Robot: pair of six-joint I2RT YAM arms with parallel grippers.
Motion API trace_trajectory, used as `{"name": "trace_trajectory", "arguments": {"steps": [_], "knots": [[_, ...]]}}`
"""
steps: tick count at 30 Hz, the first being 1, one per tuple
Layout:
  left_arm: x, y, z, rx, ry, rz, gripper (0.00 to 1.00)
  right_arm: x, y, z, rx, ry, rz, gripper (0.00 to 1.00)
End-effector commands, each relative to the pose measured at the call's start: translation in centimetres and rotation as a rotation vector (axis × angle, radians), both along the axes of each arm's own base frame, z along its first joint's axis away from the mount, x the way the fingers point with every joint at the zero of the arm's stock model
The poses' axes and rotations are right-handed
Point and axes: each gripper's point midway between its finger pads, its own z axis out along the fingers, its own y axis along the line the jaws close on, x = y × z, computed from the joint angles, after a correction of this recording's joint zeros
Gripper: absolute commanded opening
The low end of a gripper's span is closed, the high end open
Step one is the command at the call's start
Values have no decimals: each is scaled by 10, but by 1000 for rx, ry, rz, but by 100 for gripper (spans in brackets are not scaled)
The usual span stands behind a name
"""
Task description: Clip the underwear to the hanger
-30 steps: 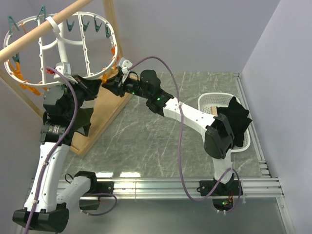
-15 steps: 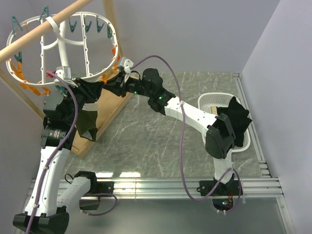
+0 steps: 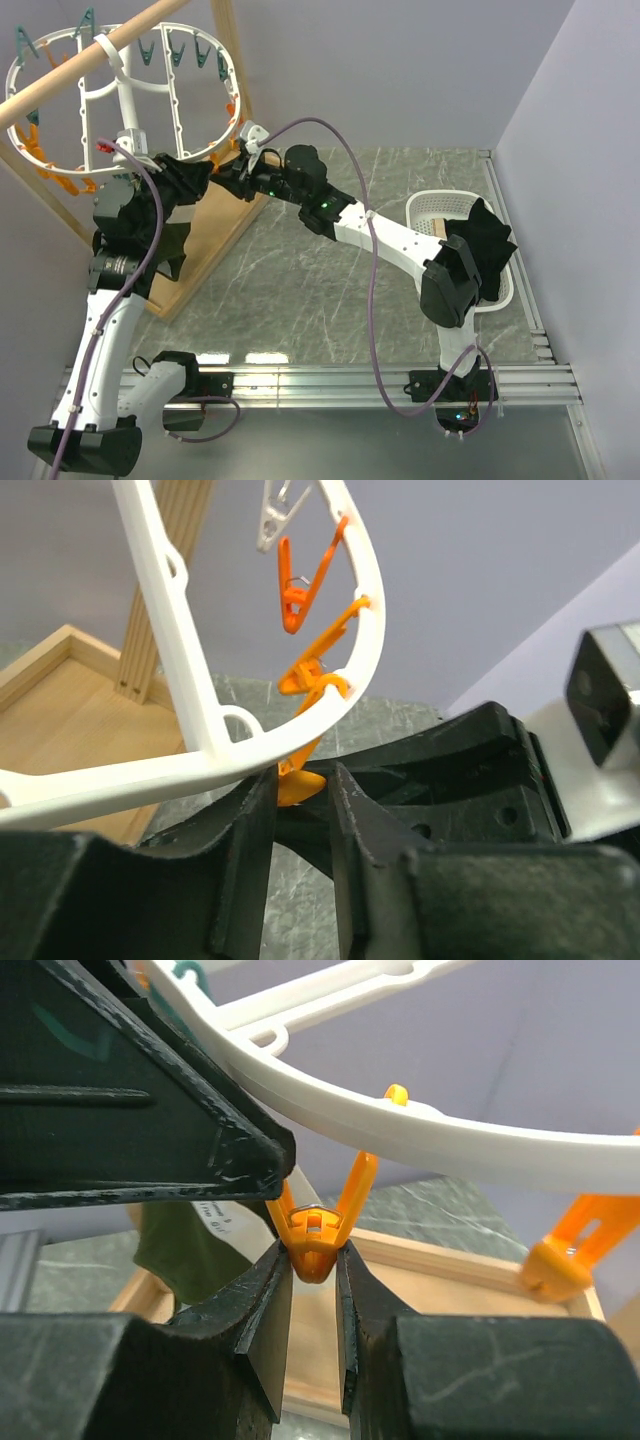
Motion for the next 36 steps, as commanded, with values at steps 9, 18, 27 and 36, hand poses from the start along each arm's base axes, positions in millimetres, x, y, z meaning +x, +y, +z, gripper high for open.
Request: {"name": "trace_trajectory", "arguments": {"steps": [9, 18, 27, 36], "knots": [[9, 10, 13, -22, 5, 75, 24, -6, -11, 53, 28, -105, -183, 0], [11, 6, 4, -13, 50, 56, 0, -12, -9, 56, 31, -105, -171, 0], [-18, -6, 24, 4, -17, -35, 0, -37, -8, 62, 51, -96, -37, 34], [-31, -12, 26, 23, -26, -86, 0, -26, -31, 59, 51, -20, 161, 57]]}}
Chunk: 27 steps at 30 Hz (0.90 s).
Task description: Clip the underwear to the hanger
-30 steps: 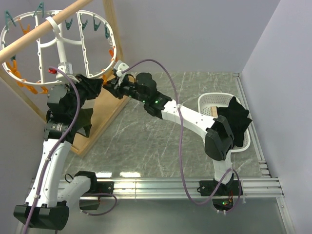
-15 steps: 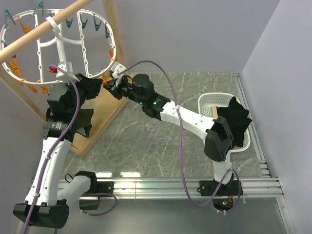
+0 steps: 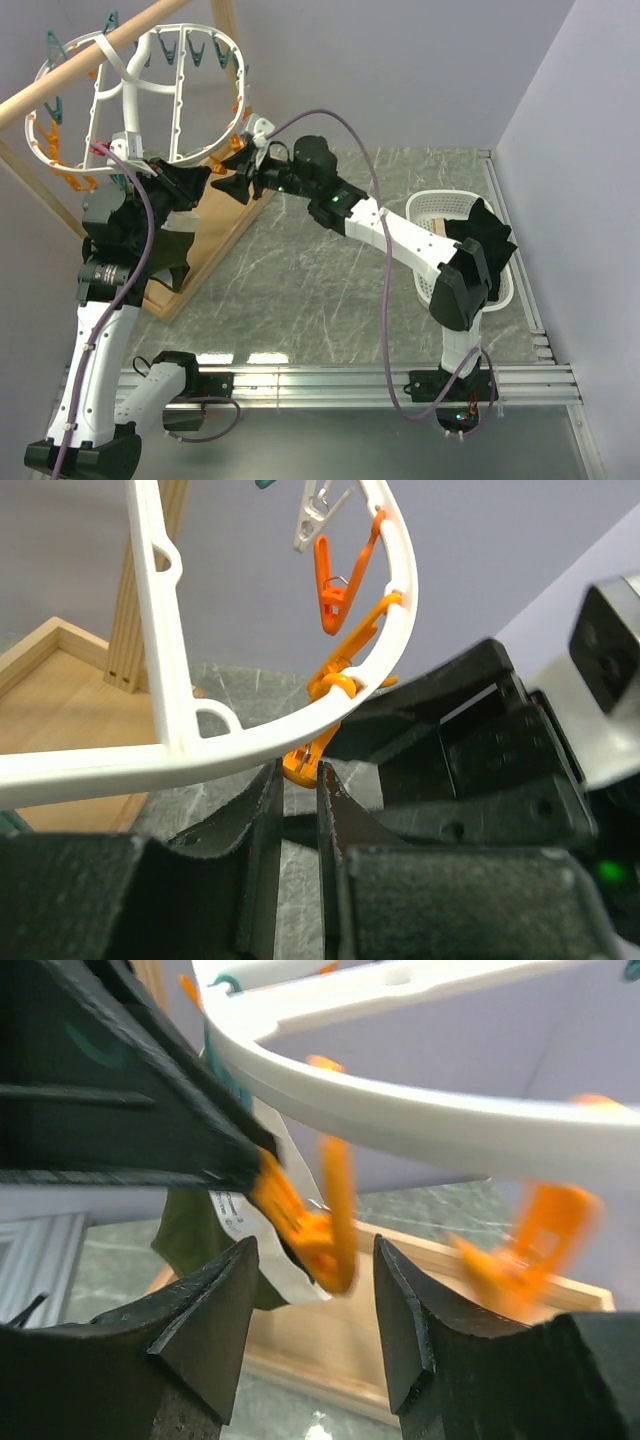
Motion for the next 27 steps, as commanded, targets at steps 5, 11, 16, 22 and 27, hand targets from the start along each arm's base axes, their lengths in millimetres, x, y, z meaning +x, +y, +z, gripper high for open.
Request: {"name": "trace_trajectory", "arguments": {"steps": [5, 11, 16, 22, 27], "knots": [[-13, -17, 20, 1, -54, -106, 0, -2, -23, 39, 93, 53, 225, 56], [-11, -15, 18, 5, -41, -97, 0, -14, -21, 45, 104, 32, 350, 54], [-10, -13, 19, 7, -41, -89, 0, -26, -16, 40, 85, 21, 422, 54], [-11, -13, 15, 11, -34, -87, 0, -30, -12, 44, 95, 0, 441, 35], [-13, -10, 15, 13, -37, -73, 2, -27, -11, 53, 119, 7, 419, 5]]}}
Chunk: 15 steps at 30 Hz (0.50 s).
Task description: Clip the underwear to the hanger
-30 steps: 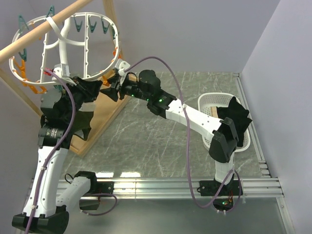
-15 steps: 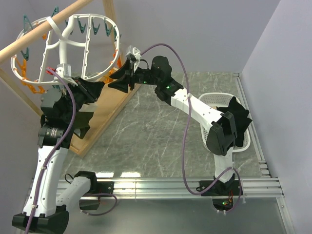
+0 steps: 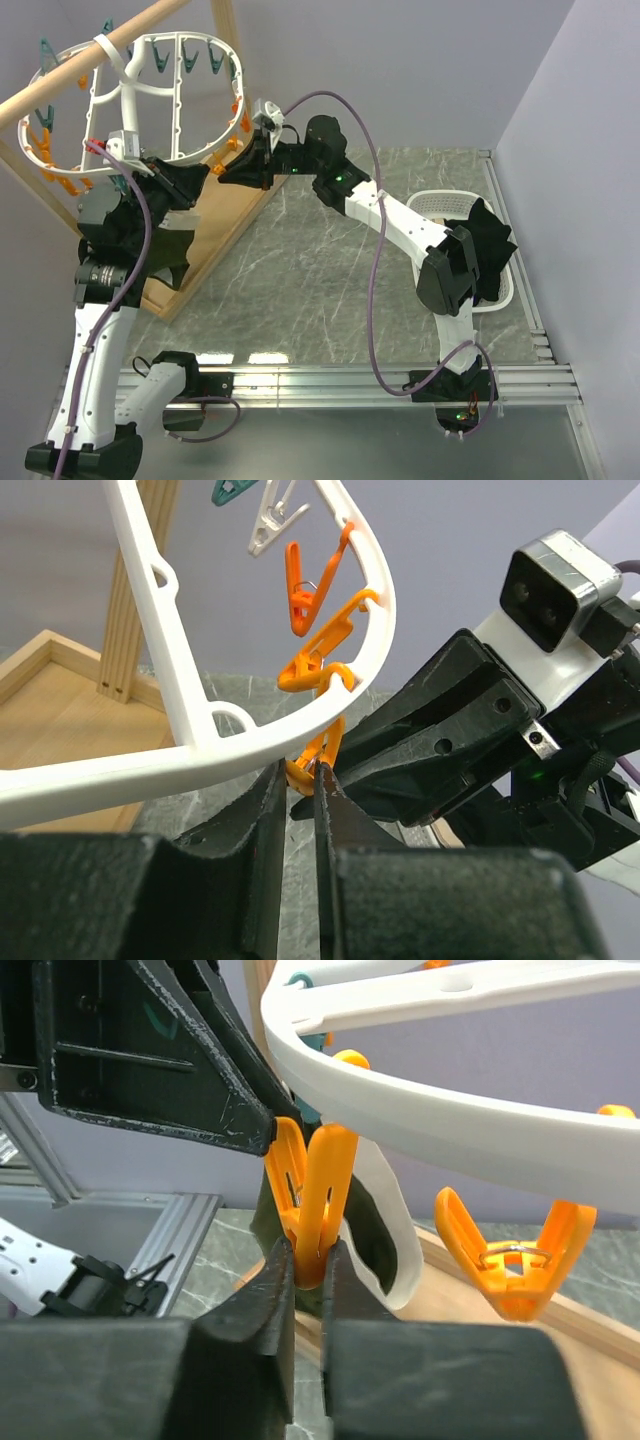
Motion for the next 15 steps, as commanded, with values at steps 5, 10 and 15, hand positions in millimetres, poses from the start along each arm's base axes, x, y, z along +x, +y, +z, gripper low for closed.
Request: {"name": "trace_trajectory", "arguments": {"steps": [5, 10, 15], "knots": [[-14, 2, 13, -19, -25, 7, 39, -18, 8, 47, 100, -99, -34, 0], [-20, 16, 8, -41, 4, 85, 56, -11, 16, 47, 103, -121, -180, 0], [-23, 32, 4, -67, 31, 159, 65, -8, 23, 39, 92, -167, -321, 0]]}}
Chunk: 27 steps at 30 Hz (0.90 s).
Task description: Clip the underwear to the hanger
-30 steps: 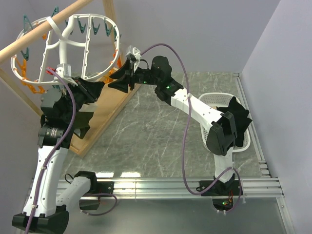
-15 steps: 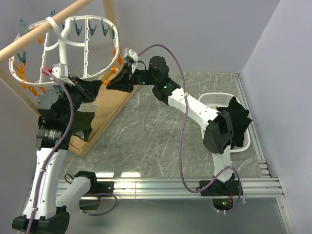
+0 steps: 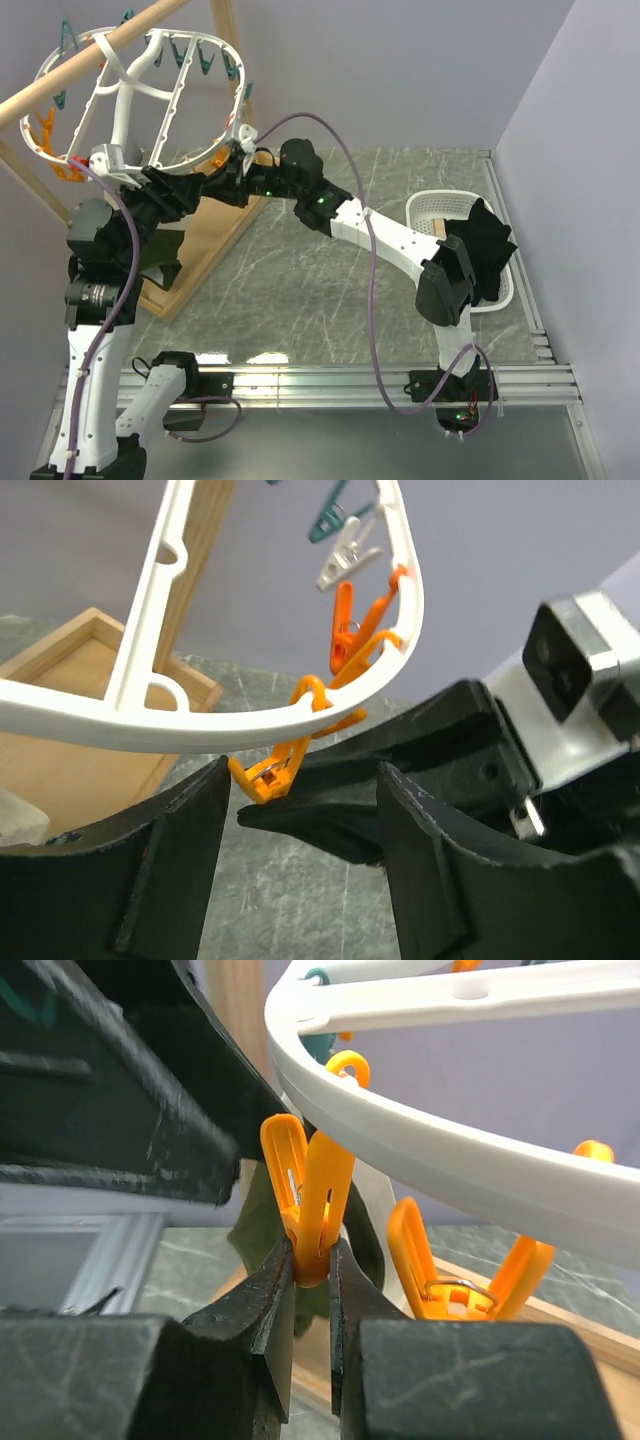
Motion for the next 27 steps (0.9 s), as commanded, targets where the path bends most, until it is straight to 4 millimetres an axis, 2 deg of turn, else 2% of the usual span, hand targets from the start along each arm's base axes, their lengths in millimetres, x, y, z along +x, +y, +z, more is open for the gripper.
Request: {"name": "trace_trajectory", "arguments": {"steps": [1, 9, 18, 27], "knots": [[-3, 13, 5, -32, 3, 69, 65, 6, -9, 43, 83, -114, -191, 0], [7, 35, 2, -49, 48, 192, 60, 18, -6, 43, 87, -142, -397, 0], [14, 46, 2, -60, 50, 252, 58, 15, 2, 42, 69, -186, -455, 0], [21, 43, 6, -114, 22, 239, 61, 10, 11, 35, 41, -197, -462, 0]]}}
